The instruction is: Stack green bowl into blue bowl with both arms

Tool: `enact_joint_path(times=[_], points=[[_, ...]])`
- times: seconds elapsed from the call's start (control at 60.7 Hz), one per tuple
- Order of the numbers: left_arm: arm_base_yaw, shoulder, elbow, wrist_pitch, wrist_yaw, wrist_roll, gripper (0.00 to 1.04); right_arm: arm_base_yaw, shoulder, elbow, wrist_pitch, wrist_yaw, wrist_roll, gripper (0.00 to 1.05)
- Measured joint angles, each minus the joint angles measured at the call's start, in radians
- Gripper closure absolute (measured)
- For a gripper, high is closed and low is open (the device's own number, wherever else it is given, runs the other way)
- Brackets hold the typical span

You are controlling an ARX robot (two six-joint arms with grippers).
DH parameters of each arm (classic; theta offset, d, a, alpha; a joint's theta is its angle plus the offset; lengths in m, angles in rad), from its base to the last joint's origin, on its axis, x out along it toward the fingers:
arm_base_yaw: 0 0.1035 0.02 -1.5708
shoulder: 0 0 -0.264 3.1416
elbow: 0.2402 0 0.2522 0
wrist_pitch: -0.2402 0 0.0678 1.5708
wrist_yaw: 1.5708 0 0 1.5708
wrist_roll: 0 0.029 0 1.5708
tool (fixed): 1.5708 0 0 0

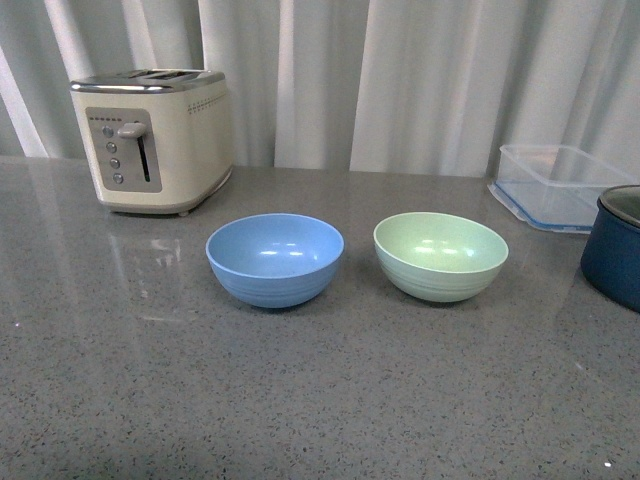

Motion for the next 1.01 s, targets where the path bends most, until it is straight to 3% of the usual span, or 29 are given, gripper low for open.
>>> enact_joint_path(times=[0.313, 0.478, 0.56, 0.659, 0.808, 1.005], points=[[0.0, -0.077, 0.0, -0.051, 0.0, -0.001, 0.99, 0.0, 0.0, 0.0, 0.0, 0.0, 0.0, 0.1], [0.0, -0.077, 0.0, -0.052, -0.001, -0.001, 0.67, 0.0, 0.0, 0.0, 0.0, 0.0, 0.0, 0.1], [0.0, -0.077, 0.0, -0.052, 0.0, -0.001, 0.49, -0.029, 0.081, 0.037, 0.004, -0.147, -0.033, 0.1], [0.0, -0.077, 0.0, -0.052, 0.0, -0.001, 0.31, -0.024, 0.333, 0.205, 0.077, -0.224, -0.066, 0.1], [0.0, -0.078, 0.0, -0.052, -0.001, 0.0, 0.05, 0.036, 0.713, 0.504, 0.024, -0.251, -0.05, 0.1], [0.0, -0.078, 0.0, -0.052, 0.0, 0.002, 0.07, 0.148, 1.181, 0.878, -0.132, -0.251, -0.011, 0.1]])
